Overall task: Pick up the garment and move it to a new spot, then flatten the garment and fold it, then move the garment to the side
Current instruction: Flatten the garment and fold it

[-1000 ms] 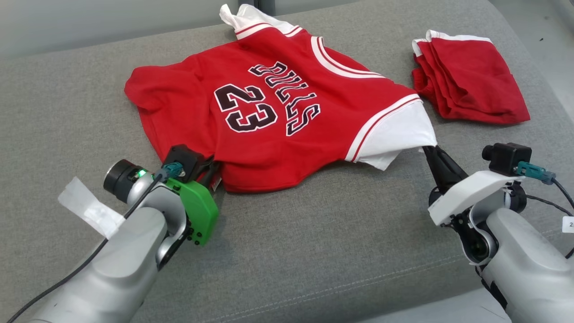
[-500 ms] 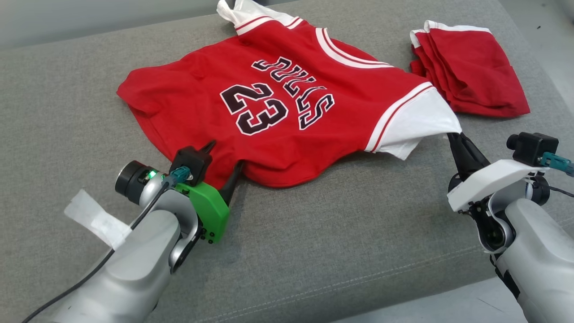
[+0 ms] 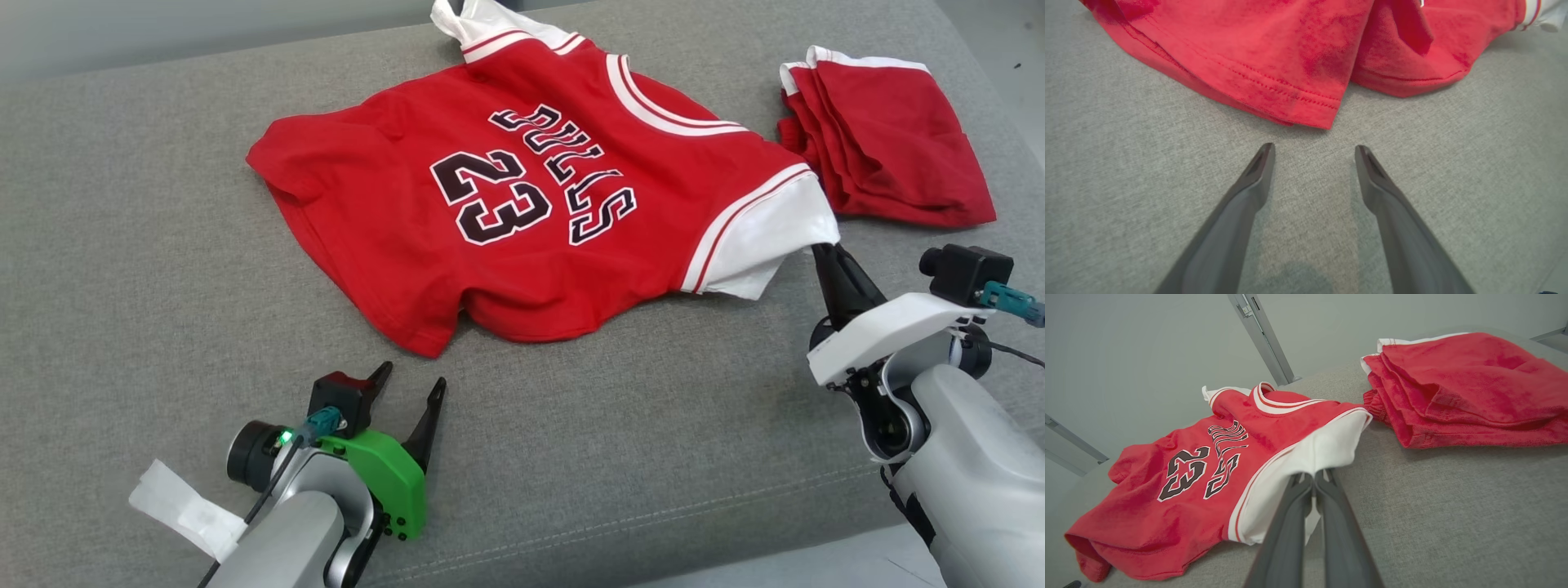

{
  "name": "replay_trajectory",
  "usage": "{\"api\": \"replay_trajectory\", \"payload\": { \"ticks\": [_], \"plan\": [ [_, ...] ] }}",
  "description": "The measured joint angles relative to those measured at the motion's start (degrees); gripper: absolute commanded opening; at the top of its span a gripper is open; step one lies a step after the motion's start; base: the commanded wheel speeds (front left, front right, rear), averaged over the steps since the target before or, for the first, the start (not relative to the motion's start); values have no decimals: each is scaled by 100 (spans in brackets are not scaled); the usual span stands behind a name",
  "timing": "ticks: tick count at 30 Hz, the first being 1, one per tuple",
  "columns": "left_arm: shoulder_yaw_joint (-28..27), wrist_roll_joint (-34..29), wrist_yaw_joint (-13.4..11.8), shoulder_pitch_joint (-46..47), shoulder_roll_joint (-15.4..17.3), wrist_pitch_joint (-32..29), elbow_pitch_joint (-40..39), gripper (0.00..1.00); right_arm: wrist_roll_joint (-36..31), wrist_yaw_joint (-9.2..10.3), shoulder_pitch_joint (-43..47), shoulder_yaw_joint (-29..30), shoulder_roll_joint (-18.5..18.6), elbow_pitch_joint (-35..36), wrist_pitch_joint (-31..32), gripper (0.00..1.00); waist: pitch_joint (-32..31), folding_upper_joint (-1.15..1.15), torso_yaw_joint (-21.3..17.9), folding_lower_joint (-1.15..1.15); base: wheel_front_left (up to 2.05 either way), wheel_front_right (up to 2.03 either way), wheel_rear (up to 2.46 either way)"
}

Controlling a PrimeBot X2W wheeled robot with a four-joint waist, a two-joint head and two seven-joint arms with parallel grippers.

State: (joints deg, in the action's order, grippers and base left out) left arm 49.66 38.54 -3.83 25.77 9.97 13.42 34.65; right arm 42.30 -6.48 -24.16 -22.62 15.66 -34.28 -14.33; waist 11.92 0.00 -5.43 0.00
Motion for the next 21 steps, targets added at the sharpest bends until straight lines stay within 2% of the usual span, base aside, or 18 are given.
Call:
{"api": "replay_trajectory", "payload": {
  "ticks": [21],
  "plan": [
    [-333, 11, -156, 218, -179, 51, 578, 100, -77, -4, -5, 46, -231, 37, -1, 0, 70, 0, -482, 0, 0, 0, 0]
  ]
}}
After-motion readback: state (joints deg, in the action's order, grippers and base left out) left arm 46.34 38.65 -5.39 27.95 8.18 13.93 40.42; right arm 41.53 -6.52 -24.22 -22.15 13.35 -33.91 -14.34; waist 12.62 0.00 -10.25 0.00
